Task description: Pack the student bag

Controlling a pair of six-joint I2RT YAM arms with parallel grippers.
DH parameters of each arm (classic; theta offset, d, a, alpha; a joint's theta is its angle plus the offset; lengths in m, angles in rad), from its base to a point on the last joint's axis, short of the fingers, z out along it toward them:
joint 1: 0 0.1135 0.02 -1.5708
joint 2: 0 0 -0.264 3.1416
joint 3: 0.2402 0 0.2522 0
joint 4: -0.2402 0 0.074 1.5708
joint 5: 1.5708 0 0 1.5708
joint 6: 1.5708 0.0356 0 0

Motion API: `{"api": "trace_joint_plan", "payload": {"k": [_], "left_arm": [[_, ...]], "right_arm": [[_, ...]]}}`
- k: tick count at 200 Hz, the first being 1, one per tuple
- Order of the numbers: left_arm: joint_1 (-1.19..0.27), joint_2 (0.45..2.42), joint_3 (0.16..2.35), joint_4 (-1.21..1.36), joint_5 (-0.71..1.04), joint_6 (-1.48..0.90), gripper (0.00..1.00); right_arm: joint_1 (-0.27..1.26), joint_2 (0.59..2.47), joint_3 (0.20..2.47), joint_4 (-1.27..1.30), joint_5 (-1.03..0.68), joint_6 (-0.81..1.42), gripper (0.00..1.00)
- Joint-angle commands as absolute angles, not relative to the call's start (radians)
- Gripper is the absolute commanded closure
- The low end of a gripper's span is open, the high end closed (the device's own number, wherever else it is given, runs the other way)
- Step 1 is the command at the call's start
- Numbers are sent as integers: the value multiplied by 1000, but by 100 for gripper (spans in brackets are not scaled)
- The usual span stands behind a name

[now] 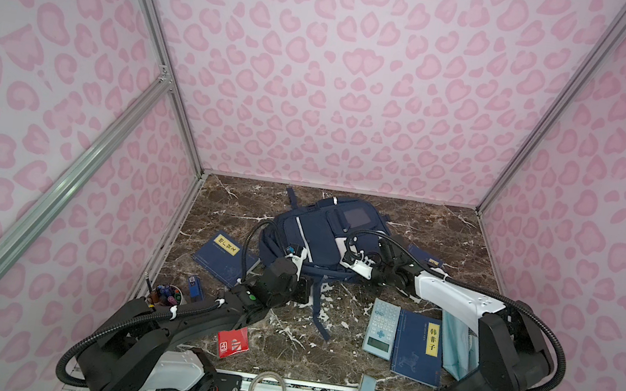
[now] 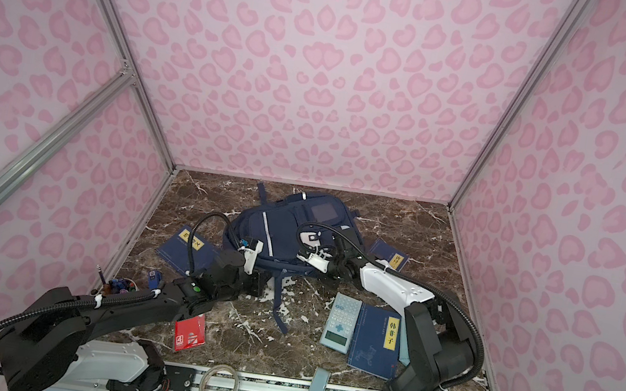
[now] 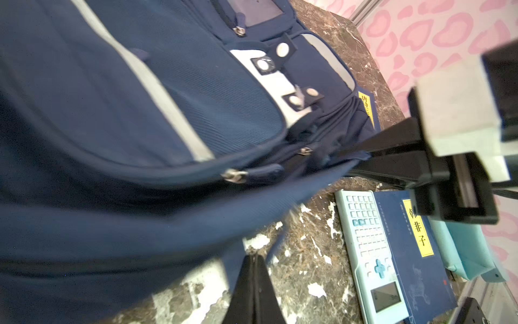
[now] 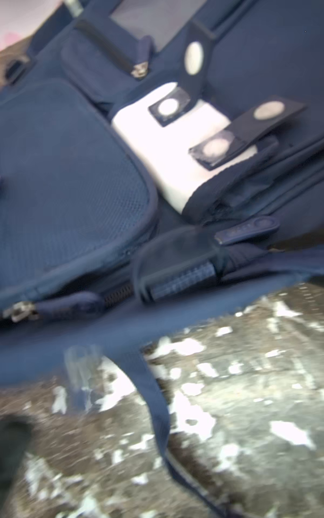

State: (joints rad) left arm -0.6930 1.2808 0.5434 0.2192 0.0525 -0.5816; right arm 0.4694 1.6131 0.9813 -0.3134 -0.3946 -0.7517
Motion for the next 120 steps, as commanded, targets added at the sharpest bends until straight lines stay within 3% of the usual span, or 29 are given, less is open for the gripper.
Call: {"api": "trace_joint_plan", "payload": {"k": [1, 12, 25, 75, 104, 120], "left_arm": [[-710, 1314, 567, 203, 228, -574, 96], [-741, 1352, 590, 214, 230, -574, 96], [-754, 1387, 603, 240, 216, -593, 96], [-828, 1466, 608, 261, 24, -608, 96], [-829, 1461, 562, 284, -27, -668, 97], [-829, 1453, 531, 304, -46, -698, 97]], "right_arm": [[464, 1587, 979, -301, -416, -789, 89], [487, 1561, 969, -254, -431, -761, 74], [500, 1533, 932, -202, -453, -745, 65], [549, 1534, 911, -222, -381, -713, 60], [603, 1541, 883, -186, -333, -750, 43], [618, 1569, 881, -183, -326, -760, 41]]}}
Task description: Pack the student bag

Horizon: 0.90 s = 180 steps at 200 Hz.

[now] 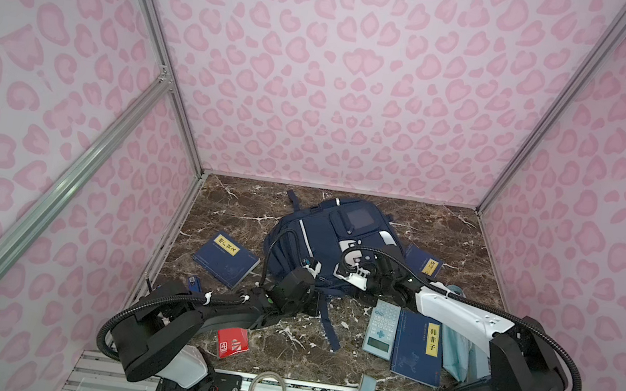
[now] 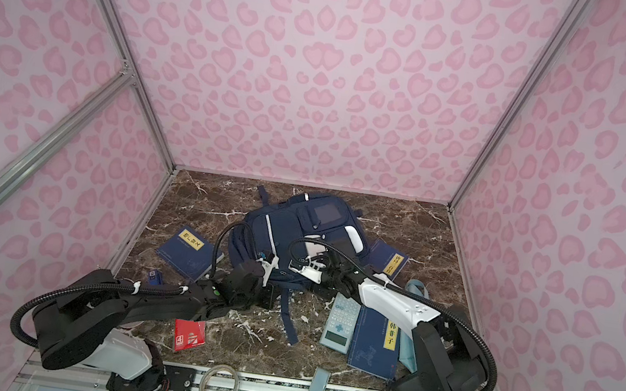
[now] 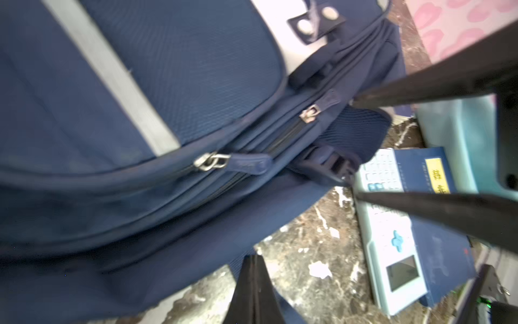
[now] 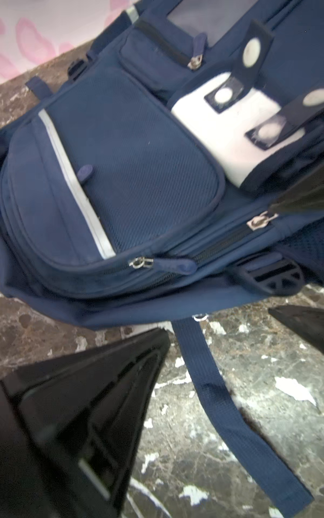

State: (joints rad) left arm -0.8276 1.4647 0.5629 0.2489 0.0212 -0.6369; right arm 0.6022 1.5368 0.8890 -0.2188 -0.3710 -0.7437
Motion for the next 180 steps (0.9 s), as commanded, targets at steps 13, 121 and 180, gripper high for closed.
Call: {"api": "trace_joint_plan", "payload": {"k": [13, 121, 180], "left_arm": [[-829, 1440, 497, 343, -55, -721, 97], [-1001, 1592, 569, 455, -393, -614, 54], [-1014, 1678, 632, 527, -424, -574, 41]], "right_arm": [[634, 1610, 889, -176, -295, -768, 41], [629, 1718, 1008, -294, -379, -802, 100], [609, 1697, 1021, -329, -469, -789, 100]]}}
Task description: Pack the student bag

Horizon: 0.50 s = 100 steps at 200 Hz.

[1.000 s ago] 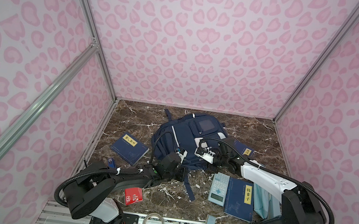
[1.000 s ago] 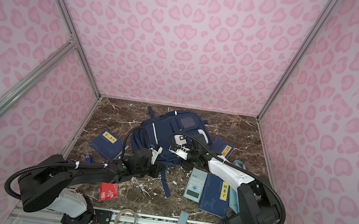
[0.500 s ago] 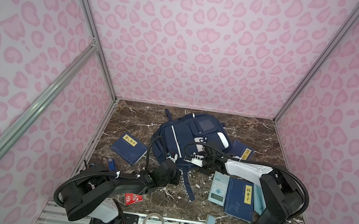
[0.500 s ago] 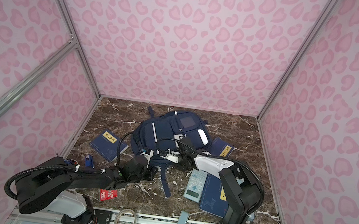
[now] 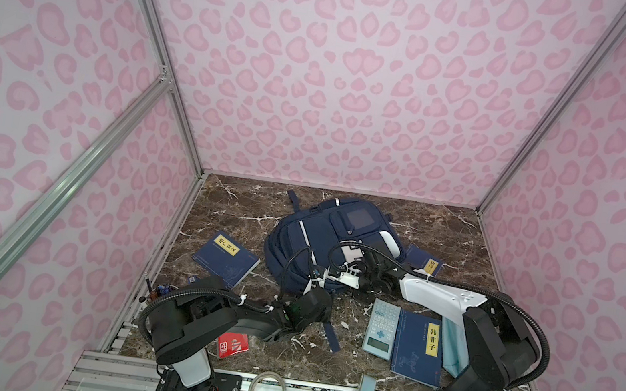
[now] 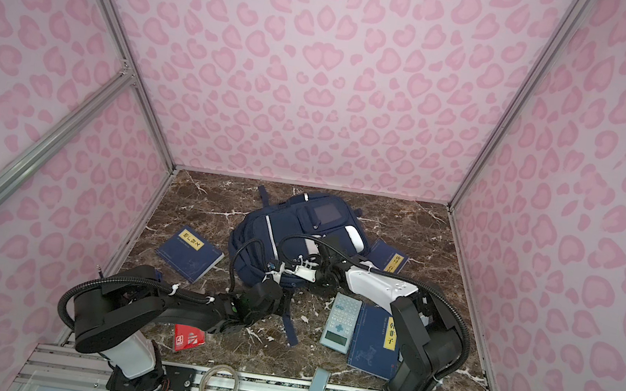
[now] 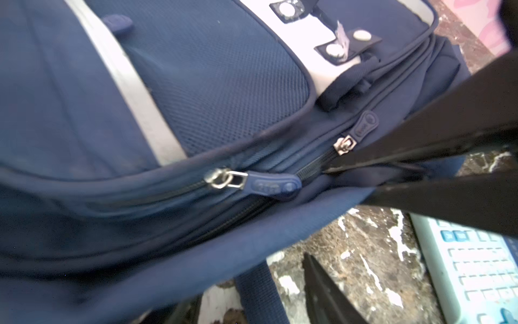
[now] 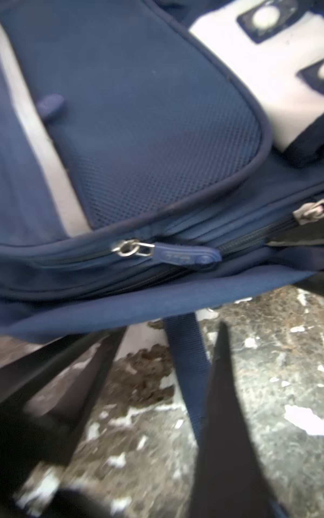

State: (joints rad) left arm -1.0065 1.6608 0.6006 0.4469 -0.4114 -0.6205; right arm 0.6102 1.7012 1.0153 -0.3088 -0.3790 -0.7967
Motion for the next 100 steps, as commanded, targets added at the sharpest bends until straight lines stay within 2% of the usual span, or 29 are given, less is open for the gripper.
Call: {"api": "trace_joint_plan", "payload": {"k": [1, 9, 22, 61, 81, 100], "left_arm": [[-1014, 1679, 632, 529, -424, -574, 41], [-1014, 1683, 628, 546, -420, -579, 44], [-1014, 1678, 603, 587, -411, -597, 55], [-1030, 1654, 583, 624, -424, -549, 53], [-1084, 1584, 528, 671, -506, -569, 67], [-1121, 1508, 494, 642, -569, -587, 68]], "right_arm": [[609, 1697, 1021, -328, -469, -789, 100], [606, 1697, 1022, -331, -476, -784, 100], [596, 1701, 1031, -331, -482, -771, 100], [584, 1701, 1058, -345, -519, -750, 100], [580, 1692, 1052, -336, -507, -741, 100], [568, 1694, 1058, -346, -502, -735, 100]]}}
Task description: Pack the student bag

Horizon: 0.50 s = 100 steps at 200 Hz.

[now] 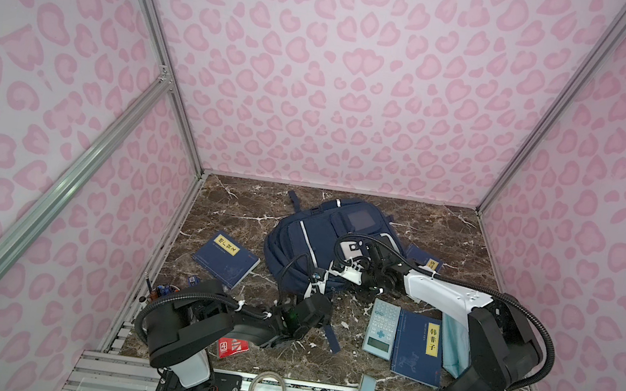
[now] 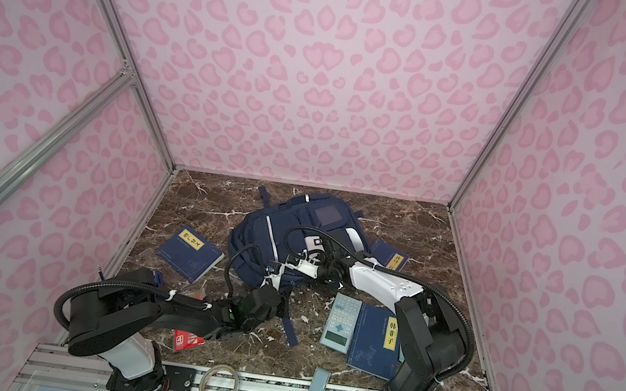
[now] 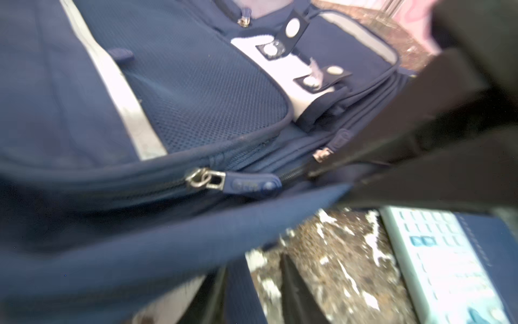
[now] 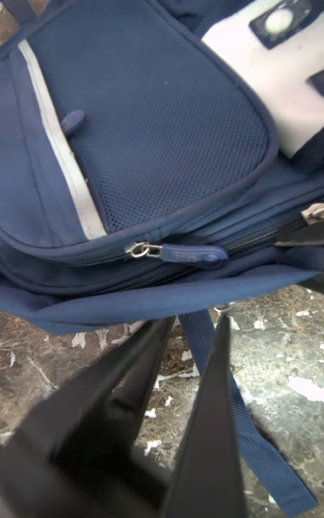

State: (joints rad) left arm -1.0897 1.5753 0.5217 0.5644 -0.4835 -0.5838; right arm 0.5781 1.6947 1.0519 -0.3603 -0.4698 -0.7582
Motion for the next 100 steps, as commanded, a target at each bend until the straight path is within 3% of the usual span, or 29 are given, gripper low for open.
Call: {"api": "trace_joint_plan", "payload": {"k": [1, 30, 57, 100], "left_arm": [[-1122, 1505, 492, 640, -571, -588, 68], [-1133, 1466, 456, 601, -592, -631, 80], [-1139, 1521, 496, 603, -616, -606, 71], [-1140, 1631, 604, 566, -635, -571, 67]], "right_arm": [[568, 1694, 1058, -345, -502, -735, 100], [569, 1700, 1073, -355, -507, -733, 100], [571, 1699, 1071, -359, -502, -731, 100], [580, 1675, 1062, -345, -559, -724, 100]]}}
